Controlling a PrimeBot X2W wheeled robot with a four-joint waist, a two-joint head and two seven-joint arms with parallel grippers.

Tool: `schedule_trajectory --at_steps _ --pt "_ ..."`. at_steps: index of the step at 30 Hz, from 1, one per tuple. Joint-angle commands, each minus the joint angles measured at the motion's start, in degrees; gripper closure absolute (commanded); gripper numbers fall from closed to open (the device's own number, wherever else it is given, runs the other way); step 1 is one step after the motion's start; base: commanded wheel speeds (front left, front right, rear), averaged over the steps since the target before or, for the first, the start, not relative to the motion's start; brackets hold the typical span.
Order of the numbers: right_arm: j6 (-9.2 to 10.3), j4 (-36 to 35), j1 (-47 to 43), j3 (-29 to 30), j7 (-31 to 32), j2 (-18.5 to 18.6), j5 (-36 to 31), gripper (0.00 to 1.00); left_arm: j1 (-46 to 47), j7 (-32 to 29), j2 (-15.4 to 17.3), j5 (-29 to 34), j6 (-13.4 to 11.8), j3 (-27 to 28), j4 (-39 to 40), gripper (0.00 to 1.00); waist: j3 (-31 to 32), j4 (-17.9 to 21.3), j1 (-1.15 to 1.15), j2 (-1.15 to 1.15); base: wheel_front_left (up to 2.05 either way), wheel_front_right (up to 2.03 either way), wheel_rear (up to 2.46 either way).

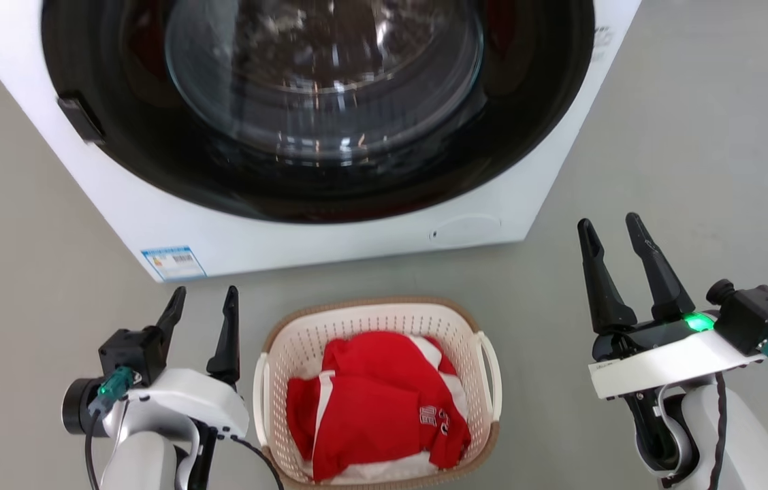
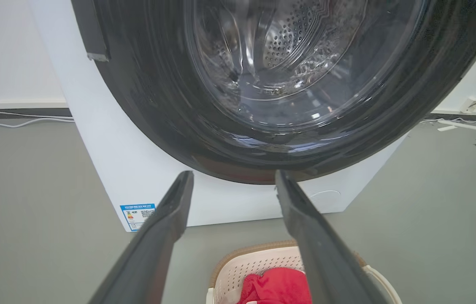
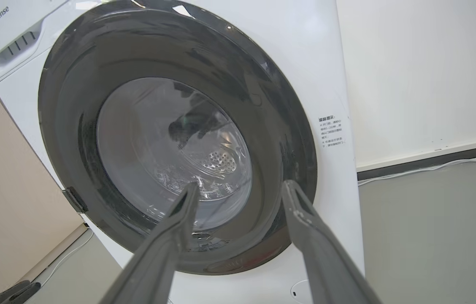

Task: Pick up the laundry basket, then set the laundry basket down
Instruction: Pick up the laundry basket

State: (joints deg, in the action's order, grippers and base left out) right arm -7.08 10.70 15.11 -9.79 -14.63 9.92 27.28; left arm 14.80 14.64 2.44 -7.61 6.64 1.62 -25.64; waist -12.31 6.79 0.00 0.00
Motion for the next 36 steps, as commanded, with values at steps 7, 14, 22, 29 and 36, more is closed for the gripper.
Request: schedule_trajectory --at_steps 7,14,22,29,36 --pt "-0.41 -0.64 -1.68 -0.43 -0.37 -0.53 -1.04 0.00 -2.95 0.36 0.51 -1.70 -0.38 0.49 6.83 0.00 5.18 -0.19 0.00 0.00 0.00 0.00 0.00" --pt "-0.41 -0.77 -3.55 0.58 -0.37 -0.46 -1.97 0.00 -6.43 0.36 0.45 -3.99 -2.89 -1.83 12.13 0.00 7.36 -0.69 0.00 0.00 0.00 0.00 0.00" --pt "-0.41 -1.16 -5.07 2.35 -0.37 -0.42 -2.95 0.00 -8.64 0.36 0.44 -4.27 -5.31 -3.07 17.42 0.00 7.78 -1.46 0.00 0.00 0.00 0.00 0.00" --pt "-0.41 -1.18 -5.67 2.86 -0.37 -0.50 -3.22 0.00 -9.89 0.36 0.44 -4.46 -5.72 -2.26 18.15 0.00 8.06 -1.58 0.00 0.00 0.00 0.00 0.00" --pt "-0.41 -0.97 -5.48 2.46 -0.37 -0.26 -2.95 0.00 -9.85 0.36 0.44 -4.90 -5.98 -2.56 17.84 0.00 7.75 -1.36 0.00 0.00 0.00 0.00 0.00"
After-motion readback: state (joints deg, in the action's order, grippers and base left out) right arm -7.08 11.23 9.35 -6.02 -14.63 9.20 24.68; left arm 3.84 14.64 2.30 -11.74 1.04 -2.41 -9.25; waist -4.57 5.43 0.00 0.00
